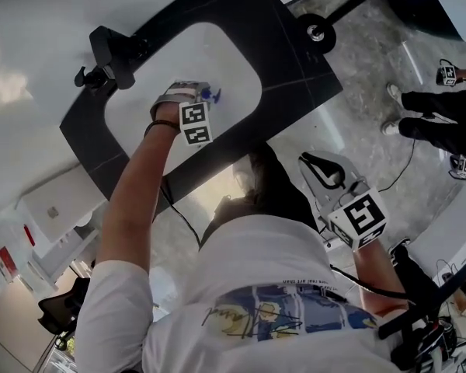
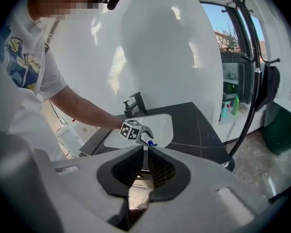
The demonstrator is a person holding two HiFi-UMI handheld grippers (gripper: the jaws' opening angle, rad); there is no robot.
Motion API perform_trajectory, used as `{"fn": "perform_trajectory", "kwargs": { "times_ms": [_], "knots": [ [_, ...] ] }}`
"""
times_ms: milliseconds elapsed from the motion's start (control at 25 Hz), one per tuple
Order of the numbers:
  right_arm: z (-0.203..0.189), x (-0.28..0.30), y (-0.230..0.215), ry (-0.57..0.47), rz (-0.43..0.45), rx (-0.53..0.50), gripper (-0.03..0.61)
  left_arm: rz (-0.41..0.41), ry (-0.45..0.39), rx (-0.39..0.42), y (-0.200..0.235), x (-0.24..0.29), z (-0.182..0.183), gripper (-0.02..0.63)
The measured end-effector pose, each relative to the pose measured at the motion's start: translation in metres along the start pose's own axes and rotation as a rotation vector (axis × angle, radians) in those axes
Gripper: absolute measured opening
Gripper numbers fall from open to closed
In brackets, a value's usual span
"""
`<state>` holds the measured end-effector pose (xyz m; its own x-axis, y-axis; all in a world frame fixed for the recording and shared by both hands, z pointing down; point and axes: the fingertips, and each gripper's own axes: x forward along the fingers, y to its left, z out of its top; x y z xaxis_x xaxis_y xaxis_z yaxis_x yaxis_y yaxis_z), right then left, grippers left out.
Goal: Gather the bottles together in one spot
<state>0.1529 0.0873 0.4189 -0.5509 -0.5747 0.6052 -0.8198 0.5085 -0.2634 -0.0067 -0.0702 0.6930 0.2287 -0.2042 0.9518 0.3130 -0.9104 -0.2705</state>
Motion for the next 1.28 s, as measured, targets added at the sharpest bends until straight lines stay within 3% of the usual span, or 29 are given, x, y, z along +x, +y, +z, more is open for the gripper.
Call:
{"fn": "perform_trajectory", "kwargs": {
  "times_ms": [360, 520, 640, 800, 960, 1080, 1280],
  "knots": [
    [-0.005, 0.007, -0.018, 0.028, 0.015, 0.026, 0.031, -0.079, 0.069, 0.107, -0.012, 0.034, -0.001, 0.173],
    [-0.005, 0.012, -0.027, 0.035, 0.024, 0.029, 0.031, -0.084, 0.077, 0.126, -0.013, 0.035, 0.000, 0.140],
    [0.000, 0.017, -0.028, 0.032, 0.033, 0.025, 0.031, -0.070, 0.049, 0.083, -0.011, 0.031, 0.001, 0.127],
    [0.006, 0.022, -0.026, 0.026, 0.046, 0.014, 0.031, -0.012, -0.015, -0.031, 0.000, 0.016, 0.005, 0.121],
    [0.007, 0.022, -0.024, 0.028, 0.053, 0.005, 0.031, 0.086, -0.122, -0.209, 0.026, -0.012, 0.012, 0.100],
    [0.009, 0.023, -0.019, 0.027, 0.059, -0.004, 0.031, 0.157, -0.207, -0.395, 0.046, -0.035, 0.009, 0.075],
    [0.013, 0.023, -0.008, 0.029, 0.075, -0.035, 0.031, 0.238, -0.376, -0.798, 0.069, -0.067, -0.006, 0.075]
  ]
}}
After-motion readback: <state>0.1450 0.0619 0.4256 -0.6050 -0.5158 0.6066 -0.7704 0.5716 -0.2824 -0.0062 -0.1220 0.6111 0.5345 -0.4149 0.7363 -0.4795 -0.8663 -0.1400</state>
